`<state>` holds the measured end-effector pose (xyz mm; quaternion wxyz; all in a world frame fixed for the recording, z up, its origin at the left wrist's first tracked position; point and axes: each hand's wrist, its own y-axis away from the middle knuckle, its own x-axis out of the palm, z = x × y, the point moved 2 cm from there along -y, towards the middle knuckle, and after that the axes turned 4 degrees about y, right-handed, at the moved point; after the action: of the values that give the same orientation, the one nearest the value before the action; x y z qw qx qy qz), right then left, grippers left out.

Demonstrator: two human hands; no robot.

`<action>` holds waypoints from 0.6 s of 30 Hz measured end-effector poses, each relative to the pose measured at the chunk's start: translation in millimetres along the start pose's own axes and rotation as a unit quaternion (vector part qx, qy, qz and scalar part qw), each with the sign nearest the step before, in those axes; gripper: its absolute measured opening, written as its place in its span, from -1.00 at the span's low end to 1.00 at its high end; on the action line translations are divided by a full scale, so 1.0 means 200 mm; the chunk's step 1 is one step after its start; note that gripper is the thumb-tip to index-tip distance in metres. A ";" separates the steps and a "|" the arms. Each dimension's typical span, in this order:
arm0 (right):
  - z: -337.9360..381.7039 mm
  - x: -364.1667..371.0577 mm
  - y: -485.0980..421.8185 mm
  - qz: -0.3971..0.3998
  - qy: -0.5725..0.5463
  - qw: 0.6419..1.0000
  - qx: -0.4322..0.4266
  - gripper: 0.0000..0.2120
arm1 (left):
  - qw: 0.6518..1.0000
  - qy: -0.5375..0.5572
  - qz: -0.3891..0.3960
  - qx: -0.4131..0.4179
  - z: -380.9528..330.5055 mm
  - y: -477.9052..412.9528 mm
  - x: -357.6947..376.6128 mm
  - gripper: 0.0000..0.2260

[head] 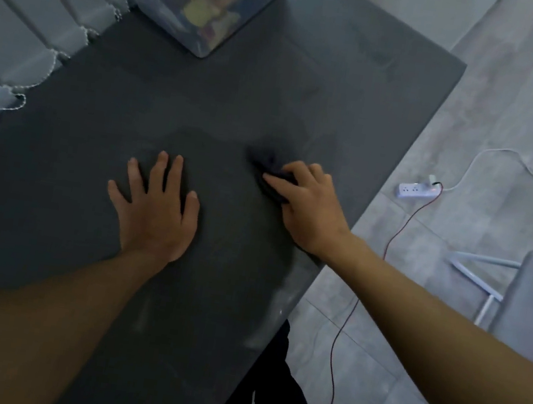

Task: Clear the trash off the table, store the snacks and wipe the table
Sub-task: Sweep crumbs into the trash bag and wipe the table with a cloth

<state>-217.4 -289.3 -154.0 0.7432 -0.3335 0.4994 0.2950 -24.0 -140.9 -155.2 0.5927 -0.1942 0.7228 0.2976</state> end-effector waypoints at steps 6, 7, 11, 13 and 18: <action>-0.26 -0.08 -0.03 -0.054 0.045 0.958 0.277 -0.65 | 0.994 0.057 -0.039 0.086 -0.20 -0.13 -0.04 -0.46; -0.24 -0.08 -0.03 -0.056 0.047 0.953 0.293 -0.63 | 0.993 0.057 -0.033 0.094 -0.25 -0.16 -0.04 -0.44; -0.15 -0.06 0.06 -0.010 0.047 0.996 0.073 -0.58 | 0.996 0.038 -0.003 0.085 -0.42 -0.28 0.01 -0.42; -0.23 -0.09 0.08 0.014 0.045 0.999 -0.001 -0.57 | 0.997 0.010 -0.004 0.071 -0.45 -0.30 0.04 -0.42; -0.54 -0.16 -0.05 -0.071 0.065 0.955 0.280 -0.60 | 0.998 -0.012 -0.002 0.063 -0.44 -0.30 0.05 -0.39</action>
<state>-278.7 -383.7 -152.1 0.7916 -0.1651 0.5844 0.0678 -53.5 -243.4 -165.4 0.6132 -0.1537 0.7324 0.2529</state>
